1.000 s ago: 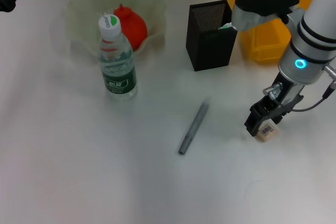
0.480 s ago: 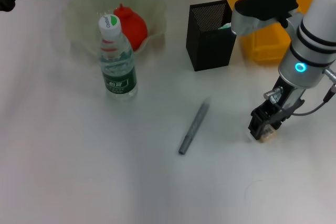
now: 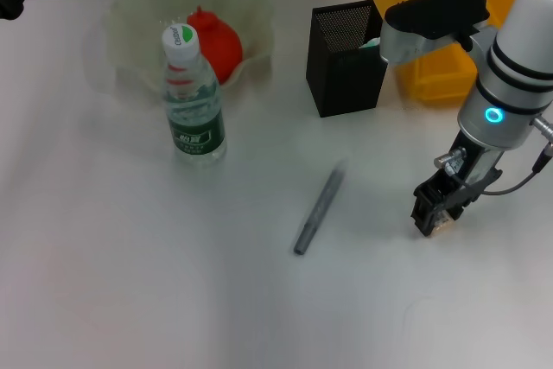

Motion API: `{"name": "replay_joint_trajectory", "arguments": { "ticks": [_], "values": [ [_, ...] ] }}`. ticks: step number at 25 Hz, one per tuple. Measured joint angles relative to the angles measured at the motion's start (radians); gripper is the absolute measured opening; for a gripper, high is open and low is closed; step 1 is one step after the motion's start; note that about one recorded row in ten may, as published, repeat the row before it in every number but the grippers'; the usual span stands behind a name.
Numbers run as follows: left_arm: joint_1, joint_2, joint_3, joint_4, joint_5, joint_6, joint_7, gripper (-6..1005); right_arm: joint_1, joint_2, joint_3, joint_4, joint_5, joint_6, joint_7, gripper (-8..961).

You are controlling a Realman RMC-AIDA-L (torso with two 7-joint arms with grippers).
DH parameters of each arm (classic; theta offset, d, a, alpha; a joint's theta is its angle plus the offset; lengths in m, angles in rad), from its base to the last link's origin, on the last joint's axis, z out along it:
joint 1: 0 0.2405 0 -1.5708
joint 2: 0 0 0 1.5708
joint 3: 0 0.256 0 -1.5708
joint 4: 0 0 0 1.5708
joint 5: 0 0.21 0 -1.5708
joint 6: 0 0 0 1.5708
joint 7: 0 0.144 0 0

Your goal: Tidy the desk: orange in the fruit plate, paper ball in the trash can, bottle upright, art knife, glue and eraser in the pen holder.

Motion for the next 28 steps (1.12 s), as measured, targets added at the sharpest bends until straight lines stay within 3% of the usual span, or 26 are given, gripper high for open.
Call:
{"name": "replay_joint_trajectory", "arguments": {
  "ticks": [5, 7, 10, 15, 18, 19, 22, 23, 26, 27, 28],
  "values": [
    [0.002, 0.000, 0.000, 0.000, 0.000, 0.006, 0.000, 619, 0.001, 0.000, 0.005, 0.013, 0.000, 0.000, 0.004, 479],
    [0.003, 0.000, 0.000, 0.000, 0.000, 0.008, 0.000, 619, 0.002, -0.001, 0.011, 0.023, 0.001, 0.000, 0.006, 404],
    [0.004, 0.000, 0.000, 0.000, -0.001, 0.009, 0.000, 619, -0.003, -0.001, 0.017, 0.023, 0.003, 0.001, 0.007, 404],
    [0.005, 0.000, 0.000, 0.000, -0.001, 0.011, 0.000, 619, -0.065, -0.004, 0.150, -0.036, 0.033, -0.012, -0.029, 404],
    [0.006, 0.000, 0.000, 0.000, -0.001, 0.019, 0.000, 619, -0.183, -0.014, 0.337, -0.120, 0.197, -0.030, -0.159, 403],
    [0.006, 0.000, 0.000, 0.000, -0.001, 0.019, 0.000, 619, -0.183, -0.014, 0.337, -0.120, 0.197, -0.030, -0.159, 403],
    [0.006, 0.000, 0.000, 0.000, -0.002, 0.024, 0.000, 619, -0.289, -0.023, 0.538, -0.116, 0.457, -0.016, -0.368, 403],
    [0.006, 0.000, 0.000, 0.000, -0.002, 0.024, 0.000, 619, -0.289, -0.023, 0.538, -0.116, 0.457, -0.016, -0.368, 403],
    [0.003, 0.000, 0.000, 0.001, -0.008, 0.024, 0.000, 619, -0.344, -0.028, 0.652, -0.029, 0.676, 0.023, -0.607, 402],
    [-0.003, 0.001, 0.001, 0.001, -0.012, 0.020, 0.000, 619, -0.365, -0.031, 0.696, 0.052, 0.815, 0.047, -0.789, 402],
    [-0.003, 0.001, 0.001, 0.001, -0.012, 0.020, 0.000, 619, -0.365, -0.031, 0.696, 0.052, 0.815, 0.047, -0.789, 401]
  ]
}}
